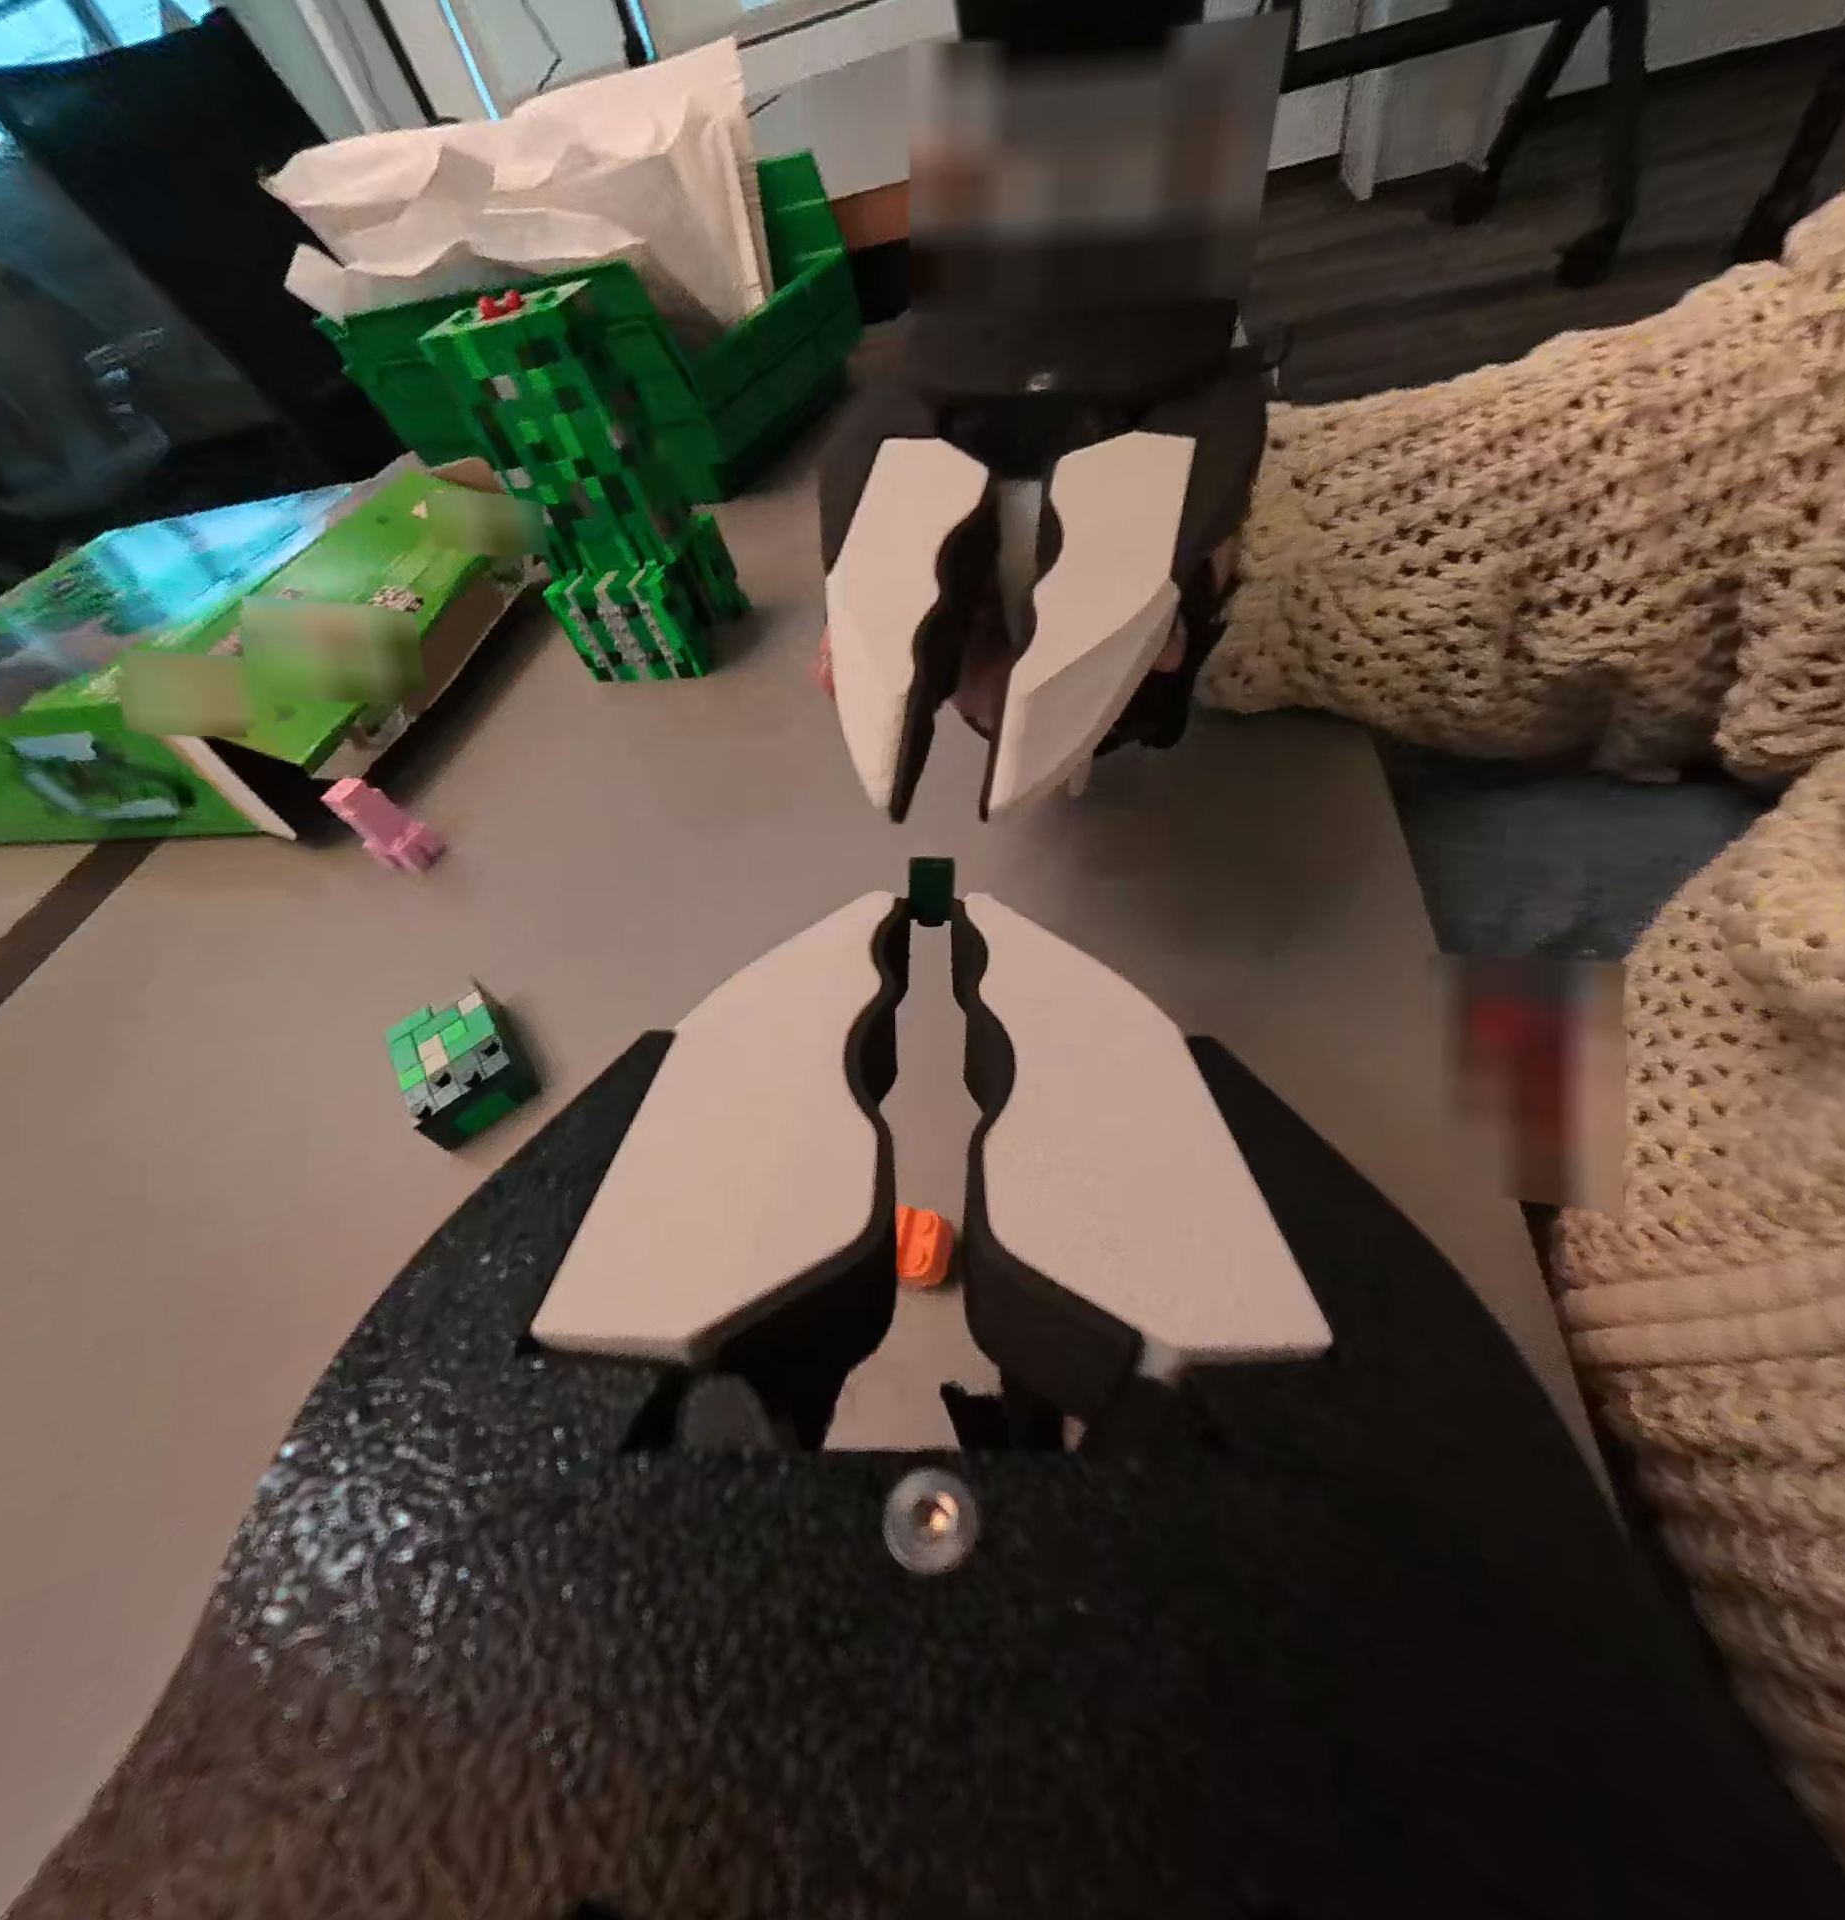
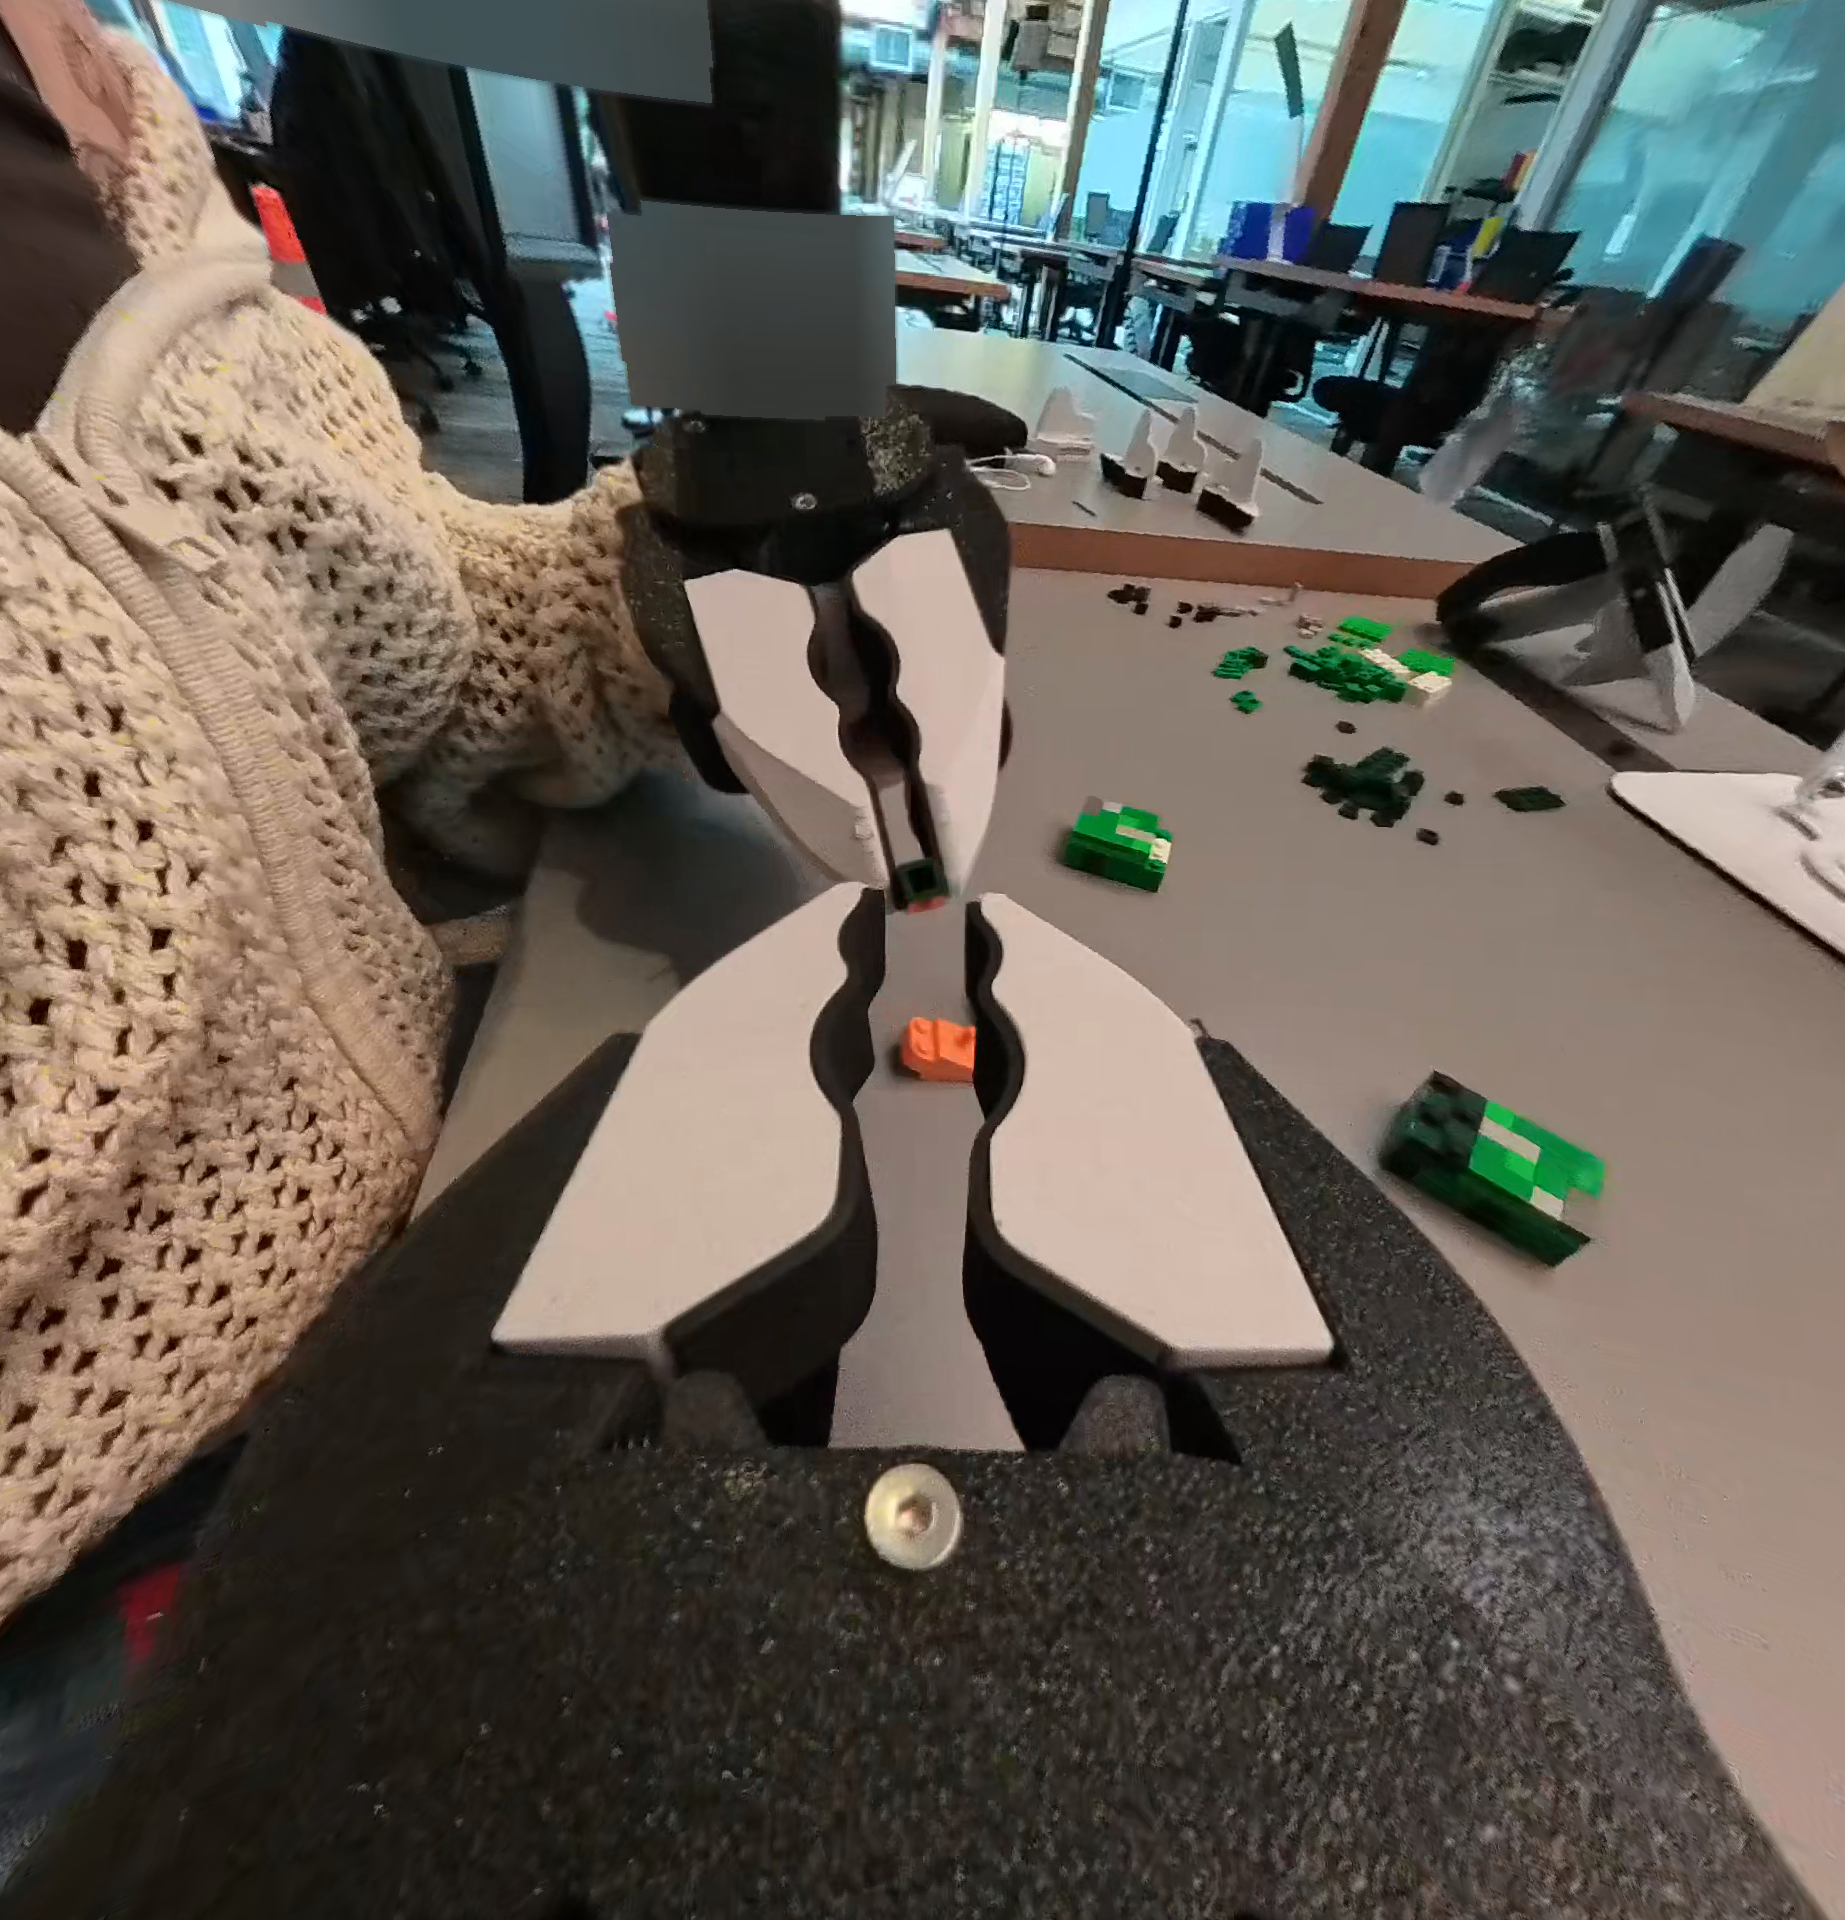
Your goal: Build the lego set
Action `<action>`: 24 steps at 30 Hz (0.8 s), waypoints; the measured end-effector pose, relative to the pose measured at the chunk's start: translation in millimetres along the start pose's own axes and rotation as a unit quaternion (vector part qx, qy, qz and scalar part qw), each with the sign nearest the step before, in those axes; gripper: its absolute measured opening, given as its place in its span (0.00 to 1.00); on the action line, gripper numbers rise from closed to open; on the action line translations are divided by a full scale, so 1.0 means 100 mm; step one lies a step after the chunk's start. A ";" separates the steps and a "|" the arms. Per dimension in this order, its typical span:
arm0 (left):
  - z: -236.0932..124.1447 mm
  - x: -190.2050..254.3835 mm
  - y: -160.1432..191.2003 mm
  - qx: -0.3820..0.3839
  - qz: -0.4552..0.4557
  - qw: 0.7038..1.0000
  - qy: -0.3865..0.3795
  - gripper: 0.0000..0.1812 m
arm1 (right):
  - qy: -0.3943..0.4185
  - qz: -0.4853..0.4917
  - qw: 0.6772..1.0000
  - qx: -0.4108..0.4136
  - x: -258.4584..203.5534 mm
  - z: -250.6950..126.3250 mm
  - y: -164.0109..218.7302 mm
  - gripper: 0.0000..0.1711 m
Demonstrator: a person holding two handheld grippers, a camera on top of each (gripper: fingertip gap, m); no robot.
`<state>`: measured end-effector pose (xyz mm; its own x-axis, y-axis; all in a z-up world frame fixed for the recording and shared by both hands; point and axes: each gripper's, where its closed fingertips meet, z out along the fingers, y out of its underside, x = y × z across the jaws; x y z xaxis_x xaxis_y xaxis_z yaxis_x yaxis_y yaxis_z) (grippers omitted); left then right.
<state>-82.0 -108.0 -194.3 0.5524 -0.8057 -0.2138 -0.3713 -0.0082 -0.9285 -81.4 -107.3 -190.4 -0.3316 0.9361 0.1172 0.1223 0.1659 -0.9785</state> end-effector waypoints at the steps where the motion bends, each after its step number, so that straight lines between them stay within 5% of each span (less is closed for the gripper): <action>1: 0.01 0.02 0.00 0.001 0.004 1.000 0.005 0.04 | -0.004 -0.009 1.000 -0.004 -0.02 0.02 0.01 0.08; 18: -0.03 0.05 0.08 -0.012 0.000 1.000 0.021 0.05 | -0.032 -0.033 0.998 -0.042 -0.07 0.21 0.13 0.04; 21: -0.20 -0.27 0.37 -0.108 0.064 0.989 -0.081 0.23 | -0.016 -0.030 0.998 -0.062 0.05 0.24 0.21 0.04; 24: -0.35 -0.39 0.76 -0.194 0.052 0.976 -0.088 0.28 | -0.022 -0.022 0.996 -0.083 0.13 0.29 0.34 0.04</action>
<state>-158.0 -97.7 -245.8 0.6026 -0.7009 -0.3816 -0.6684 -0.1821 -0.7212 -108.7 -98.0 -227.0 -0.3806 0.9129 0.1477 0.2588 0.2584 -0.9307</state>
